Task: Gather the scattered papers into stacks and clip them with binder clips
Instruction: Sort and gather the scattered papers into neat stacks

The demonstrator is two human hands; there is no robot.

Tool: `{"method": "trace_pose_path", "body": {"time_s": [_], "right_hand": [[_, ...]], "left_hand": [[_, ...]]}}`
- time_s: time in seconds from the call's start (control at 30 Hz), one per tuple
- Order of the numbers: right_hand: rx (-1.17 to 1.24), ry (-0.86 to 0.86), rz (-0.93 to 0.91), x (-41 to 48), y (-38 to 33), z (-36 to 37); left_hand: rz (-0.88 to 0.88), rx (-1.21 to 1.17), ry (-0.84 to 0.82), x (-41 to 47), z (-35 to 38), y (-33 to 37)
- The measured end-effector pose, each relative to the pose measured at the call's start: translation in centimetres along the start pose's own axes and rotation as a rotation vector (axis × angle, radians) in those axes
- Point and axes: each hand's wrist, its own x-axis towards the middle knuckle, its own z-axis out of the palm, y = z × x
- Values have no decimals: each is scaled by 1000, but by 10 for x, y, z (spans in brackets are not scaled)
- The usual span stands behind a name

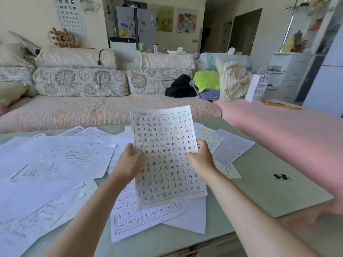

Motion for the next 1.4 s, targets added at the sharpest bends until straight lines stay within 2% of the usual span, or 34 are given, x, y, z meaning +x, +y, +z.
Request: {"method": "trace_pose_path", "body": {"time_s": [0.23,0.33,0.53,0.6,0.67,0.73,0.87,1.0,1.1,1.2,1.27,1.4], "right_hand": [[-277,142,131,16,62,-67],[-451,190,126,20,86,-90],[-996,-57,118,16,110,-113],[-1124,-130,6,16,113,-112],[-1109,-224,-97,15,109,-107],[-1092,-289,-71,15,105,-100],[-1147,-233,-109,18,90,-81],[-970,-275,-267,15,60,-38],[-866,-435,-339,6,45,3],[-824,-547,-340,1,39,37],[-839,-570,-343,2,37,53],[-896,-542,-367,7,34,65]], "left_hand": [[-85,86,-133,2,97,-9],[-93,240,-242,5,135,-18],[68,736,-314,15,185,-13],[119,835,-295,14,194,-11],[145,875,-266,12,197,-11],[158,842,-251,9,193,-14],[285,722,-196,8,157,-24],[375,849,-123,15,95,-43],[381,980,-181,16,51,-64],[393,939,-250,15,27,-79],[480,949,-230,17,23,-80],[709,1149,-142,25,21,-76]]}}
